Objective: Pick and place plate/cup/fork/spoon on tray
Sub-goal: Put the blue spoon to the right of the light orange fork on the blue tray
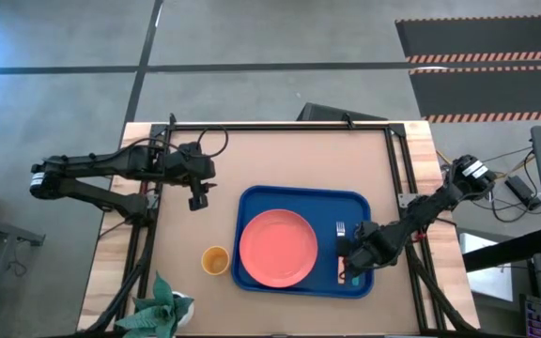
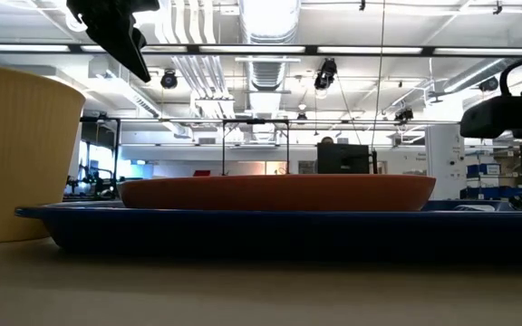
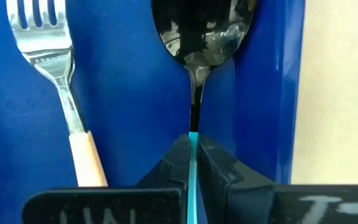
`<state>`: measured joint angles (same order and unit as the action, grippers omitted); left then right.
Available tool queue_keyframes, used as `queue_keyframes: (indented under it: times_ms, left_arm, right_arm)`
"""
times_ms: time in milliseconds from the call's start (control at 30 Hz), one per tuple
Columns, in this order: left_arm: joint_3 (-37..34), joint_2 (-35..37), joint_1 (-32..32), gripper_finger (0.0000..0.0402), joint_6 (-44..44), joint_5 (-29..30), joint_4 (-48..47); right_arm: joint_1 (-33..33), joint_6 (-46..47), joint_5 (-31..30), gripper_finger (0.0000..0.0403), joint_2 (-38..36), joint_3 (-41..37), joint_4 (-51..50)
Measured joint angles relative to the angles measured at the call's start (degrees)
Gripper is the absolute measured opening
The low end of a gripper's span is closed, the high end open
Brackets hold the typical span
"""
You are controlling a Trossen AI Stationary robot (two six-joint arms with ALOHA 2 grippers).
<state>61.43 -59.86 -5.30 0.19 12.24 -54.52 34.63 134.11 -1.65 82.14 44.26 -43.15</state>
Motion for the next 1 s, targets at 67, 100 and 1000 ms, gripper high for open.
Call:
queue_keyframes:
  times_ms: [67,100,1000]
  left_arm:
    - [0.0,0.0,0.0,0.0141,0.0,0.01,0.0]
    - [0.0,0.0,0.02,0.0141,0.0,0.0,0.0]
    - [-0.02,0.0,0.02,0.0141,-1.29,0.01,0.09]
  right_arm:
    - [0.0,-0.06,-0.07,0.0008,0.26,-0.1,0.43]
    - [0.0,-0.2,-0.07,0.0008,0.31,-0.1,0.55]
    - [0.0,-8.62,0.37,0.0042,0.53,2.96,-2.51]
